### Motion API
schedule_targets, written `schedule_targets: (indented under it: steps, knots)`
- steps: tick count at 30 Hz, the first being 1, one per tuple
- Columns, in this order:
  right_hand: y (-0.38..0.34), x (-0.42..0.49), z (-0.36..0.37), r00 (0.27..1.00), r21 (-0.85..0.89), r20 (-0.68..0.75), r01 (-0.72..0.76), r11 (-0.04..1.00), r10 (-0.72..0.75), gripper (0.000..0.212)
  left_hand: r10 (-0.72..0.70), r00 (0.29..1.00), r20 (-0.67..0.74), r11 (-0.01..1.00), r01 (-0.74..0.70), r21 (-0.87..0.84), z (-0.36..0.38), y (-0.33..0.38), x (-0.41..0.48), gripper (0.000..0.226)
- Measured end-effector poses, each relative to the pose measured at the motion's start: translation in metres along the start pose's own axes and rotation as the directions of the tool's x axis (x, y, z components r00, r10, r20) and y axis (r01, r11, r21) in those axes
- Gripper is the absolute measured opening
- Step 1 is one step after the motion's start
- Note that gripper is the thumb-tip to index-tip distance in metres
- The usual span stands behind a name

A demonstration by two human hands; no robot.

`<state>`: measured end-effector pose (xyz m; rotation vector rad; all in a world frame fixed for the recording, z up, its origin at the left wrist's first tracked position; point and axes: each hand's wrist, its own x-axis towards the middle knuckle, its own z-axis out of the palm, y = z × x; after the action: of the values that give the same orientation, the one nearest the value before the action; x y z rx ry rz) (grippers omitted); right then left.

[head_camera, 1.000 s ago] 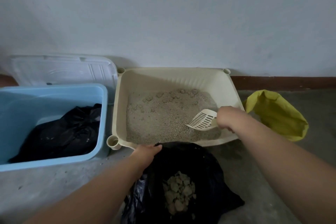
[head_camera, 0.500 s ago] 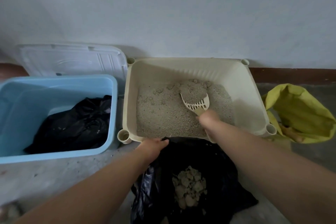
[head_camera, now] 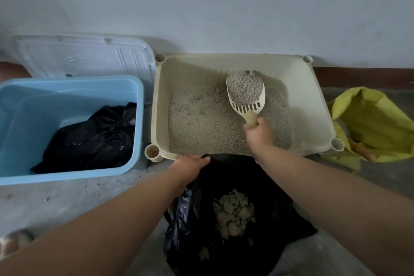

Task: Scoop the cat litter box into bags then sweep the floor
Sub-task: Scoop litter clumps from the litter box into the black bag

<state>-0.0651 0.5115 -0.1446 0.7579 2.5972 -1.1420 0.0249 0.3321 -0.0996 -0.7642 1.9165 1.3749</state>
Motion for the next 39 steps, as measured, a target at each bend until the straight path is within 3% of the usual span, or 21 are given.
schedule_targets:
  steps: [14, 20, 25, 31, 39]
  knots:
    - [-0.008, -0.006, -0.027, 0.991, -0.011, -0.009, 0.133, 0.991, -0.133, 0.041, -0.044, 0.999, 0.033, 0.992, 0.047, -0.116, 0.005, -0.004, 0.001, 0.057]
    - [-0.003, -0.015, -0.039, 0.981, -0.02, 0.034, 0.191, 0.981, -0.19, 0.042, -0.02, 0.998, 0.052, 0.997, 0.024, -0.071, 0.005, -0.002, -0.002, 0.047]
    - [0.005, -0.024, -0.055, 0.97, -0.077, 0.081, 0.234, 0.969, -0.228, 0.034, -0.019, 0.997, 0.079, 0.995, 0.027, -0.1, 0.004, -0.007, -0.006, 0.045]
    - [0.016, -0.034, -0.073, 0.965, -0.219, 0.122, 0.256, 0.942, -0.234, 0.021, 0.027, 1.0, -0.002, 0.998, -0.027, -0.061, 0.006, -0.004, -0.013, 0.039]
    - [0.027, -0.044, -0.091, 0.941, -0.31, 0.184, 0.329, 0.892, -0.283, 0.022, 0.03, 1.0, 0.005, 0.995, -0.029, -0.095, 0.009, -0.004, -0.02, 0.039]
